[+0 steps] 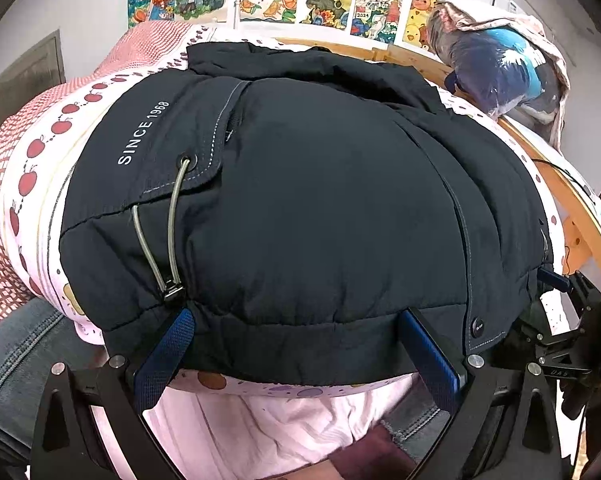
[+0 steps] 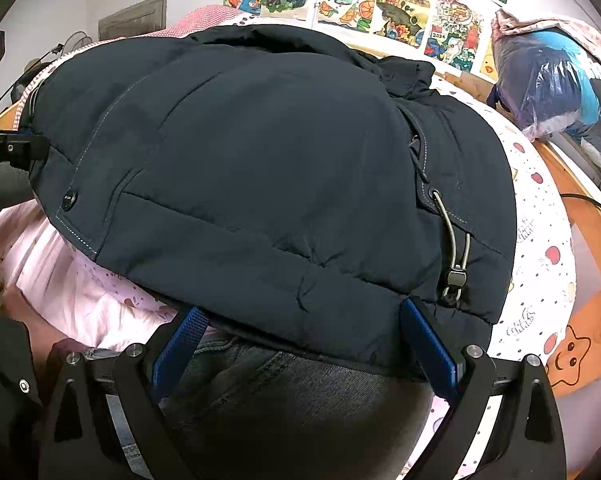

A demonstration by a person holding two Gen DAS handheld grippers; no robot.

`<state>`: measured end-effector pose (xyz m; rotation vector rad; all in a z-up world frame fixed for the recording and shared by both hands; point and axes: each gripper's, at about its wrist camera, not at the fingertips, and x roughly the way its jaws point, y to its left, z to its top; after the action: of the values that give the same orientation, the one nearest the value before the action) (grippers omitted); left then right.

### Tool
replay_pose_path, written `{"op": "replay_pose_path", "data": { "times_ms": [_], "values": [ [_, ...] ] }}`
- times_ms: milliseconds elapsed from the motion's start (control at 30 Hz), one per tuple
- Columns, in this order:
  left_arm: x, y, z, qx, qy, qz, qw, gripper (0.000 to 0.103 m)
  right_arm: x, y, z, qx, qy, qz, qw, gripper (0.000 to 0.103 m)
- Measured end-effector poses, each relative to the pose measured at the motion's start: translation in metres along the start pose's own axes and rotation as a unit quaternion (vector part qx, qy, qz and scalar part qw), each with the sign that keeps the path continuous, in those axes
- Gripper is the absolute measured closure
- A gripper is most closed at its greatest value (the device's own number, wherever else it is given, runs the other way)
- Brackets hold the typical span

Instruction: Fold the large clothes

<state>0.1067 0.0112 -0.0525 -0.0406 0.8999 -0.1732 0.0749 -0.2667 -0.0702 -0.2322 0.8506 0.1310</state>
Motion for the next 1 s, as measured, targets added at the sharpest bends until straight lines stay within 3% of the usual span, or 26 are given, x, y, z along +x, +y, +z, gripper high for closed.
{"op": "replay_pose_path", "data": {
  "times_ms": [433, 600, 867, 1000],
  "values": [
    [0.001, -0.001, -0.002, 0.012, 0.001, 0.001, 0.9999, 0.0, -0.002, 0.008, -0.002, -0.037, 0.008, 0.0, 0.999, 0.009],
    [0.001, -0.003, -0.005, 0.027, -0.004, 0.004, 0.9996, 0.0, -0.001, 0.021, -0.007, -0.066, 0.011, -0.028, 0.997, 0.008],
    [0.0, -0.011, -0.018, 0.091, -0.01, 0.02, 0.9956, 0.0, 0.0, 0.039, -0.011, -0.105, 0.011, -0.092, 0.99, 0.007],
    [0.001, -0.01, -0.019, 0.09, -0.007, 0.019, 0.9957, 0.0, -0.009, 0.042, -0.006, -0.085, -0.023, -0.122, 0.989, 0.007]
  ]
}}
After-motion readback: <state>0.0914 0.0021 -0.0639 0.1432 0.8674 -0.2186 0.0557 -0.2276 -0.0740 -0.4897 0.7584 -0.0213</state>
